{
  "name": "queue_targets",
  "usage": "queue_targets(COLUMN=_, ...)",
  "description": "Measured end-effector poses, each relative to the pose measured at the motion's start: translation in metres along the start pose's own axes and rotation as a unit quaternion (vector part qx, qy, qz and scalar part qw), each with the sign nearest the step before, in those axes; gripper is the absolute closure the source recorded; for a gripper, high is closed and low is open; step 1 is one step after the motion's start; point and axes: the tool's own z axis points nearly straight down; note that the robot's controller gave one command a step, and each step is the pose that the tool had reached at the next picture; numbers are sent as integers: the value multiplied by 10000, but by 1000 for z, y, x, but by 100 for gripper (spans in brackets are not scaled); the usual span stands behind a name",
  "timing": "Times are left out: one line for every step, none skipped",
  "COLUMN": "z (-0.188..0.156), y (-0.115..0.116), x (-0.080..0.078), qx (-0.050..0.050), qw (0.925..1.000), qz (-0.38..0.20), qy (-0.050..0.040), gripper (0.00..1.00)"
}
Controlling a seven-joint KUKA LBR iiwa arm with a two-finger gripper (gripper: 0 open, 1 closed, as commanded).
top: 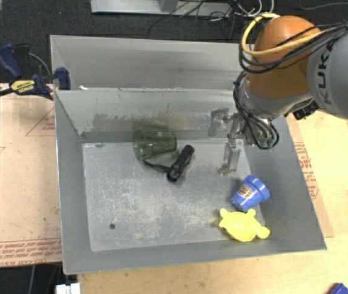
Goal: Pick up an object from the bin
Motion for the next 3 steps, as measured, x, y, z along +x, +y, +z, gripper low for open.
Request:
queue_targets(z=-5, y=0, x=-1, qx=1, qw=10000, qz=-2, qy=-38, gripper=0)
queue_targets(z=106, y=68, x=-34, qx=0, qw=9937, qz=-1122, qy=-40, gripper=0)
queue_targets(z=49, y=76, x=-30, qx=18, qw=9441, qz=-3296, qy=-85, gripper=0)
